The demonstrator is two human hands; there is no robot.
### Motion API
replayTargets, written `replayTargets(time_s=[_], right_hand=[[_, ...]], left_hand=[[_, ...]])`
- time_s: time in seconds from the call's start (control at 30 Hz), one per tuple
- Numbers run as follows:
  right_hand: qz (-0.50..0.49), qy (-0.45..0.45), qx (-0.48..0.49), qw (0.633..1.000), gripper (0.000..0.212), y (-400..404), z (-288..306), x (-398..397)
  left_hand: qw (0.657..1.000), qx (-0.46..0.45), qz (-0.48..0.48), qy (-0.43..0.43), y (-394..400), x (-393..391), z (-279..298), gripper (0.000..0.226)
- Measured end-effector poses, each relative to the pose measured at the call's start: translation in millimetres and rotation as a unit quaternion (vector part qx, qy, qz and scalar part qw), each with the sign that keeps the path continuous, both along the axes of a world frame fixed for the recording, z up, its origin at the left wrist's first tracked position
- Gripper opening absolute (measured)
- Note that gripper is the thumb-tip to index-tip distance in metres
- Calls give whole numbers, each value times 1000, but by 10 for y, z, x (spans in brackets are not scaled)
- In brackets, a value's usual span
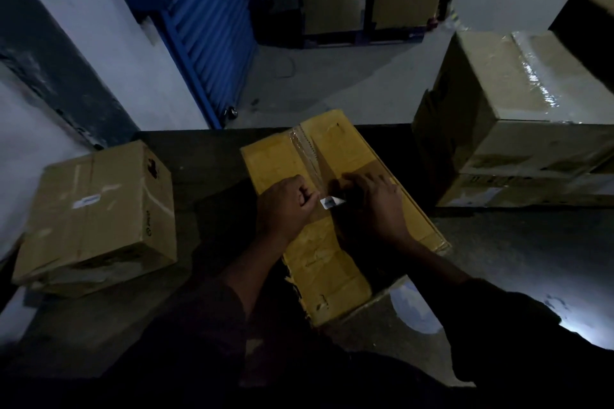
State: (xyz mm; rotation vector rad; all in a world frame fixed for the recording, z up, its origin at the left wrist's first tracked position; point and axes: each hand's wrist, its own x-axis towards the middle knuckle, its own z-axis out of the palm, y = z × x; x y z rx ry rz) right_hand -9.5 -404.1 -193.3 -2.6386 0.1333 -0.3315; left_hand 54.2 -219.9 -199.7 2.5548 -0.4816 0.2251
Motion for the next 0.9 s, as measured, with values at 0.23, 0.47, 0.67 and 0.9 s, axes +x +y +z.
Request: replayTargets(time_s=[0.23,0.47,0.67,0.9], right_hand=[[32,-12,12,999,36,95,67,3],[67,-16,39,997,39,-4,-39,-34],[18,-25,67,997,28,-16,-27,-62],[21,-29,79,996,35,-16,19,-69]], left_hand=[[1000,0,-2,0,4,1,-3,26],[1000,1,-3,-2,3,-11,2,27],[1000,1,-1,1,-9,-23,21,28],[1000,8,1,-3,-3,-4,-3,26]])
